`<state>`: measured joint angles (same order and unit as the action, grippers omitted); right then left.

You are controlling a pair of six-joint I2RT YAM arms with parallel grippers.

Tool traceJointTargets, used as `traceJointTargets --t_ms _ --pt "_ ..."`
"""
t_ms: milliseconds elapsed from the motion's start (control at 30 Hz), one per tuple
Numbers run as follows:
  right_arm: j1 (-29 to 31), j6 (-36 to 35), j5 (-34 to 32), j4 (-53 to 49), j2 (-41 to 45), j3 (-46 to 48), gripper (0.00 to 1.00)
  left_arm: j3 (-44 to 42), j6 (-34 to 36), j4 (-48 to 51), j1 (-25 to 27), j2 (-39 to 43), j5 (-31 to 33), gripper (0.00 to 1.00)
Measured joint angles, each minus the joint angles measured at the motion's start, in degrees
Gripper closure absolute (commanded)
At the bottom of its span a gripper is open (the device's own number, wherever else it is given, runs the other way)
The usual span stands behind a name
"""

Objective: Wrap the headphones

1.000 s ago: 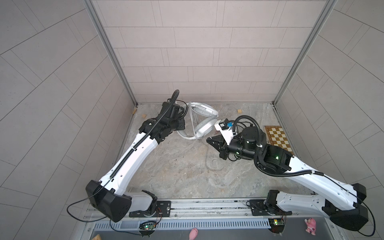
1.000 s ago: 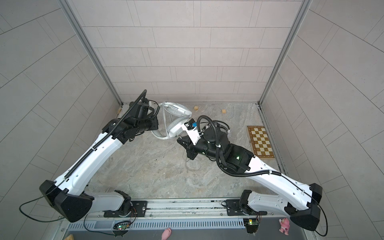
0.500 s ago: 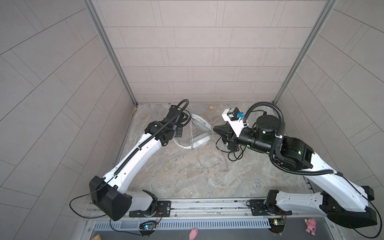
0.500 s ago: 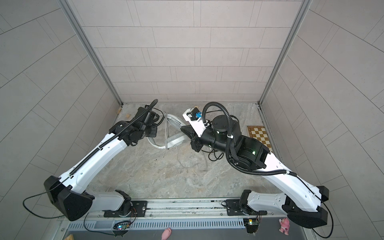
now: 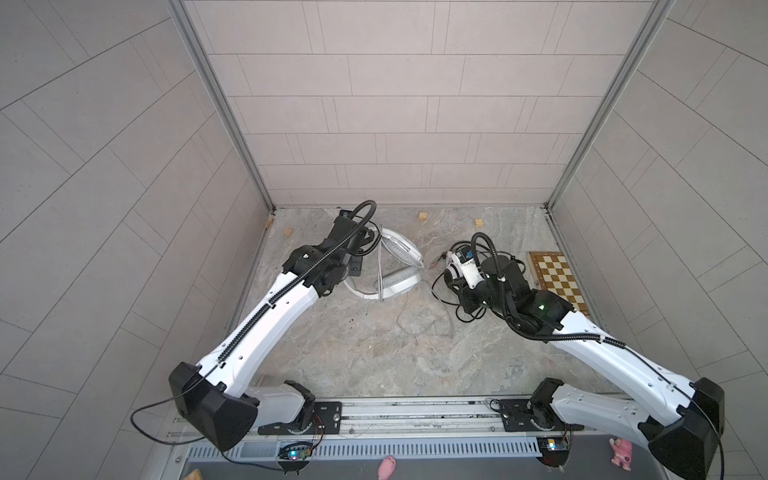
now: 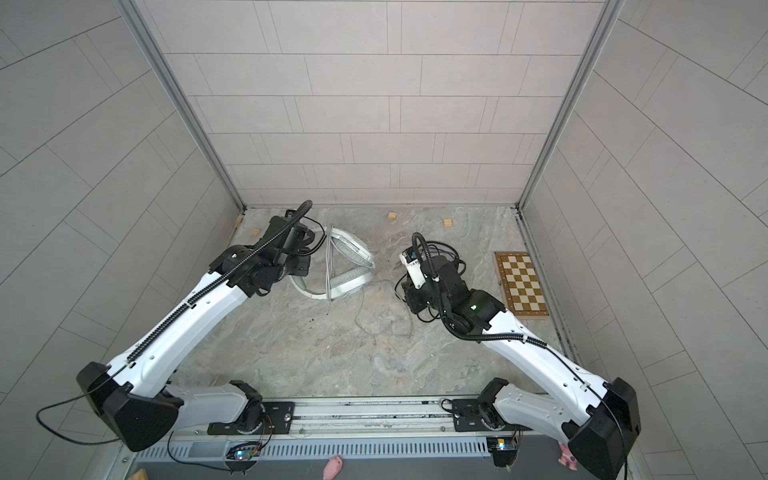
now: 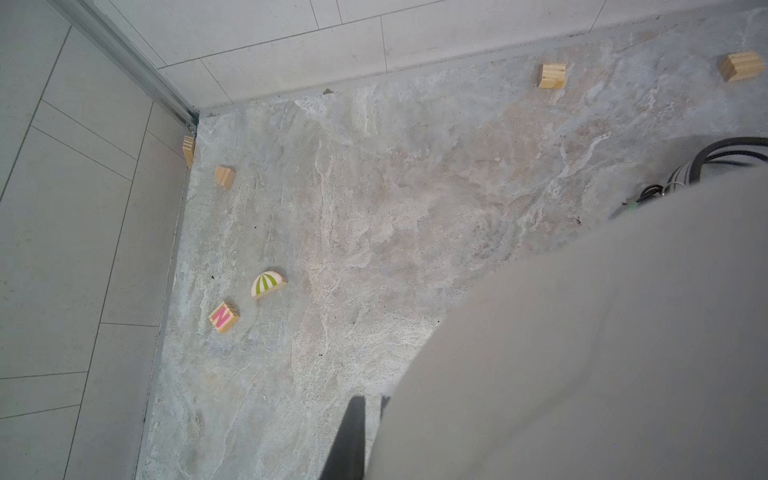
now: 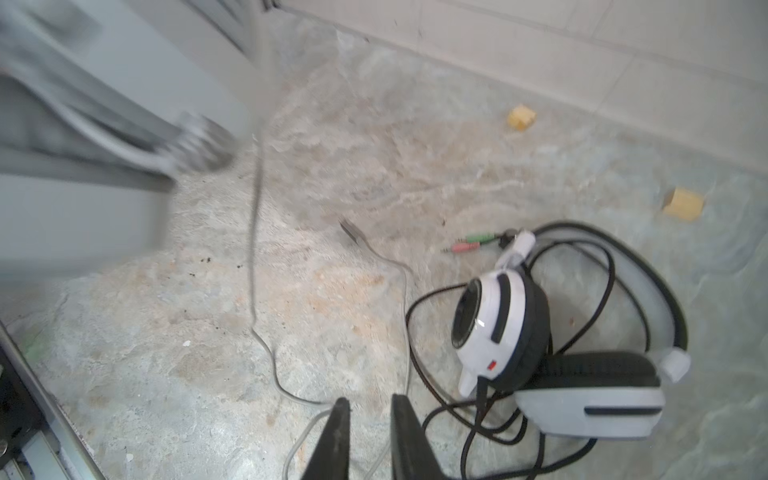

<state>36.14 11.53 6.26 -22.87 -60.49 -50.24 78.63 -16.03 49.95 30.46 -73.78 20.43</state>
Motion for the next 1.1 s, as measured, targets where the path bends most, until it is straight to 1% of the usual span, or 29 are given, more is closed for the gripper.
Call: traceJointTargets --t_ms 133,233,300,400,500,600,733,933,1100 --pt "-0.2 2.6 4.5 1.6 -1.9 4.1 0.55 0.0 0.1 -0.1 0.0 0.5 0.3 1.0" --pt "-0.2 3.8 7.2 2.0 -1.7 8.3 0.47 0.0 0.2 0.0 0.0 0.5 0.5 1.0" --pt "0.4 3.9 7.8 2.0 0.3 11.8 0.42 0.0 0.3 0.0 0.0 0.5 0.7 1.0" --pt "4.3 4.2 6.6 1.6 5.7 16.9 0.38 0.0 0.3 0.1 -0.2 0.5 0.9 1.0" --pt "7.1 4.2 4.9 1.8 8.3 18.7 0.36 0.0 0.3 0.1 -0.5 0.5 0.8 1.0" --pt "7.2 3.9 3.3 2.6 7.1 18.9 0.34 0.0 0.3 0.1 -0.5 0.4 0.3 1.0" --pt "7.4 3.4 3.2 4.7 1.6 18.3 0.32 0.0 0.2 0.1 -0.5 0.2 -0.1 1.0" --pt "8.9 2.6 4.9 8.3 -6.3 15.9 0.32 0.0 0.2 0.2 -0.9 0.2 -0.7 1.0" --pt "9.2 2.2 5.6 9.2 -12.7 13.1 0.33 0.0 0.2 0.6 -1.4 0.2 -1.3 1.0"
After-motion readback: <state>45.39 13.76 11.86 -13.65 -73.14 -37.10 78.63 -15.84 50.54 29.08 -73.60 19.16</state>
